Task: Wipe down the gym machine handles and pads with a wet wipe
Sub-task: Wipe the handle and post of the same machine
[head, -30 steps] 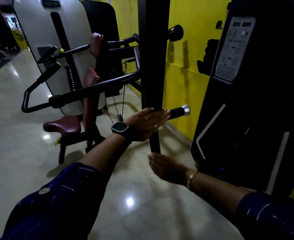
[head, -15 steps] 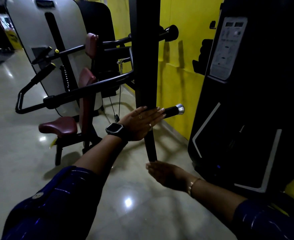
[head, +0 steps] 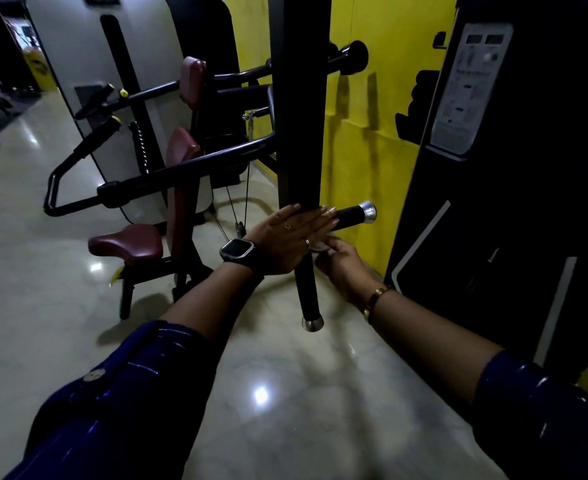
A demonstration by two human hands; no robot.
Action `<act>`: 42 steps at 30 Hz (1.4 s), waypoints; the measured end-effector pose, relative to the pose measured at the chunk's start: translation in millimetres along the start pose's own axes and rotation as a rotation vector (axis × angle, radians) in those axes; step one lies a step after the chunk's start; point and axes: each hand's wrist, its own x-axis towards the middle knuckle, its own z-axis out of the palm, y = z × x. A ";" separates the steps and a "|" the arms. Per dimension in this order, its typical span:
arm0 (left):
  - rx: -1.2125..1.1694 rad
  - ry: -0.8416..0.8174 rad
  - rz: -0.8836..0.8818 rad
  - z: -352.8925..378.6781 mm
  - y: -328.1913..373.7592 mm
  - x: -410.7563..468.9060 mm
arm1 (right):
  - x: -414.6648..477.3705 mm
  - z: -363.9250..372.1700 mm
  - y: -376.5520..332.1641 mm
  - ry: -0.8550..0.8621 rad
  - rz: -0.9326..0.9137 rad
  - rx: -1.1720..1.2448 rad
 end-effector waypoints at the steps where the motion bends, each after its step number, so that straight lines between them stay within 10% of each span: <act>1: 0.001 0.002 0.000 0.2 -0.3 -0.1 | 2.5 7.5 -2.9 -0.029 0.034 0.053; 15: 0.005 0.032 -0.002 4.6 1.6 -1.4 | -10.2 -29.3 88.5 -0.334 0.365 -0.232; 26: 0.027 0.040 -0.011 6.1 1.6 -1.6 | -36.7 -19.1 72.7 0.041 0.771 -0.012; 36: 0.052 0.122 -0.155 5.1 10.3 4.1 | -60.7 -5.1 75.6 0.188 0.679 0.127; 42: -0.068 0.196 -0.465 6.5 20.7 7.8 | -53.0 -36.5 51.2 0.600 0.358 0.311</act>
